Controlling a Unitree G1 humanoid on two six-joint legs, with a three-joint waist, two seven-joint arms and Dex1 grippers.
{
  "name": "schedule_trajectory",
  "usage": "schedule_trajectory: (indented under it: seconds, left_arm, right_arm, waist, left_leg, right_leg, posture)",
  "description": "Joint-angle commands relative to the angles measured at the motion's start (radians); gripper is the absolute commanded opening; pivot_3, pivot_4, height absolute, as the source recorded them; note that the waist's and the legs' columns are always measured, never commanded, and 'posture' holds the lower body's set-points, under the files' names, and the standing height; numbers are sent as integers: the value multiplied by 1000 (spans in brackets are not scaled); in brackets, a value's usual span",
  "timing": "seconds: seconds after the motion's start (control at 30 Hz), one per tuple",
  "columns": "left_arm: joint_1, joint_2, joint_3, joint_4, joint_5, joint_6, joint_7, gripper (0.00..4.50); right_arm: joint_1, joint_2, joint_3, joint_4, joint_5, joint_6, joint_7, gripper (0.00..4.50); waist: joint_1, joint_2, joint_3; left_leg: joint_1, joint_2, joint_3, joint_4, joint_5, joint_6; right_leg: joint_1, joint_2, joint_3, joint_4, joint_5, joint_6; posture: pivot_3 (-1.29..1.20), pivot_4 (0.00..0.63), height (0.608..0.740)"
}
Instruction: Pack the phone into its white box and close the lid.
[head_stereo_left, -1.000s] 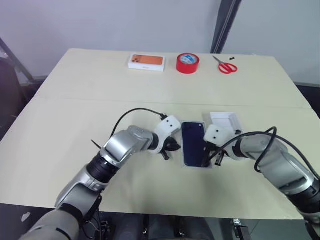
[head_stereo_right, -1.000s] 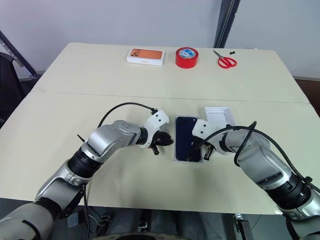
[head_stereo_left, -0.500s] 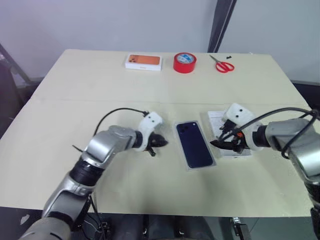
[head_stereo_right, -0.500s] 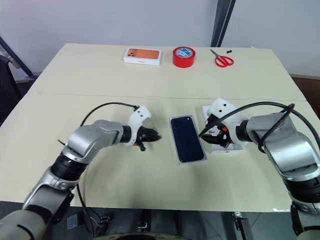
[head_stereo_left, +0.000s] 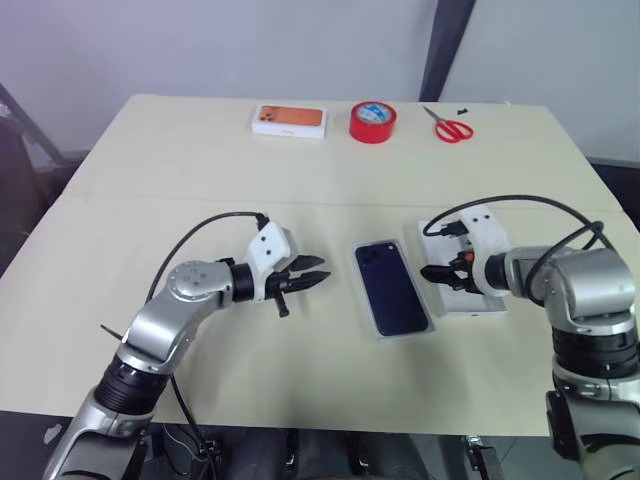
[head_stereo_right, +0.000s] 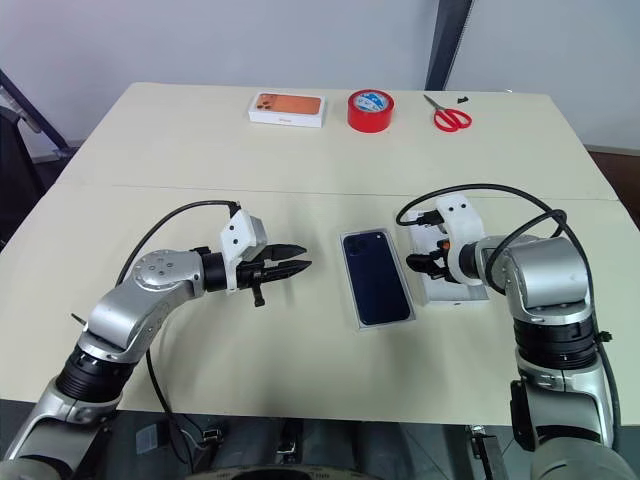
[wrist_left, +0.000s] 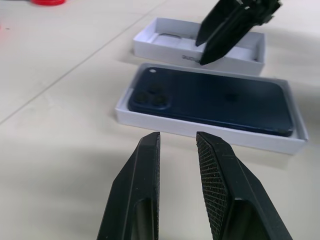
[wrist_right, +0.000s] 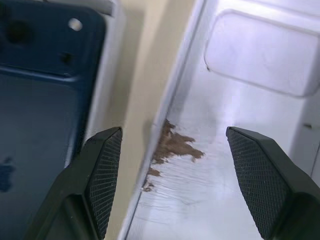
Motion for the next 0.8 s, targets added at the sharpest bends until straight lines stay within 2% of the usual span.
schedule_trajectory:
  seconds: [0.03,0.07,0.1,0.2,0.23,0.3,0.43,0.57,0.67,0.7,0.73,0.77,0.8]
  left_arm:
    - [21,-9,33,-45,-18,-23,1,1187]
    - [26,-11,33,-47,-20,-24,2,1187]
    - [30,-14,36,-50,-21,-23,3,1187]
    - [44,-19,49,-54,-22,-19,15,1187]
    - [50,-18,55,-53,-19,-20,20,1187]
    - [62,-16,67,-52,-17,-21,30,1187]
    - [88,-23,136,-41,-27,-11,84,1187]
    - [96,-31,225,0,-42,-1,142,1187]
    - [91,-25,240,19,-31,-11,151,1187]
    - [86,-22,240,24,-27,-15,150,1187]
    - [82,-19,241,29,-24,-18,149,1187]
    - [77,-17,240,33,-22,-19,148,1187]
    - [73,-15,239,36,-20,-21,146,1187]
  right_arm:
    - [8,5,-13,-26,10,7,-37,2686]
    - [13,6,-10,-34,17,7,-43,2291]
    - [15,6,-10,-41,25,7,-48,1628]
    - [15,2,-18,-55,46,7,-61,174]
    - [10,0,-24,-57,53,7,-67,29]
    - [-5,2,-46,-53,66,7,-81,29]
    - [-113,60,-196,4,131,7,-108,29]
    - [-206,155,-364,81,463,7,-147,29]
    - [-204,243,-399,150,854,7,-331,29]
    - [-189,274,-391,178,1012,7,-420,29]
    - [-133,237,-297,188,1298,-100,-594,29]
    - [-80,208,-210,179,1520,-201,-734,29]
    - [-25,207,-144,152,1653,-284,-830,29]
  waist:
    - [-1,0,0]
    - [-1,0,0]
    - [-1,0,0]
    - [-1,0,0]
    - [-1,0,0]
    - [-3,0,0]
    - [-13,0,0]
    - [-21,1,0]
    - [-21,1,0]
    - [-21,1,0]
    - [-23,1,0]
    - [-19,1,0]
    - [-16,1,0]
  left_leg:
    - [0,0,0,0,0,0]
    - [0,0,0,0,0,0]
    - [0,0,0,0,0,0]
    - [0,0,0,0,0,1]
    - [0,0,0,1,-1,1]
    - [0,0,0,1,-1,1]
    - [0,0,0,1,-1,2]
    - [1,1,0,0,-1,2]
    - [1,2,0,0,-1,2]
    - [0,2,0,0,0,1]
    - [0,2,0,0,0,1]
    - [0,2,0,0,0,1]
    - [0,2,-1,0,0,1]
  right_leg:
    - [0,0,0,0,0,0]
    - [0,0,0,0,0,0]
    - [0,0,0,0,0,0]
    - [0,1,0,1,0,0]
    - [0,1,0,1,0,0]
    - [0,1,0,1,0,0]
    - [0,1,0,2,0,0]
    - [-1,2,0,3,0,0]
    - [0,3,-1,3,0,0]
    - [0,3,-1,3,0,0]
    - [0,3,-1,3,0,0]
    - [-1,3,-1,4,0,0]
    - [-1,3,-1,4,0,0]
  posture:
    - [0,150,725]
    - [0,150,725]
    - [0,150,725]
    - [0,150,725]
    - [0,150,725]
    - [0,150,725]
    - [0,150,725]
    - [0,150,725]
    - [0,150,725]
    - [0,150,725]
    - [0,150,725]
    - [0,150,725]
    - [0,150,725]
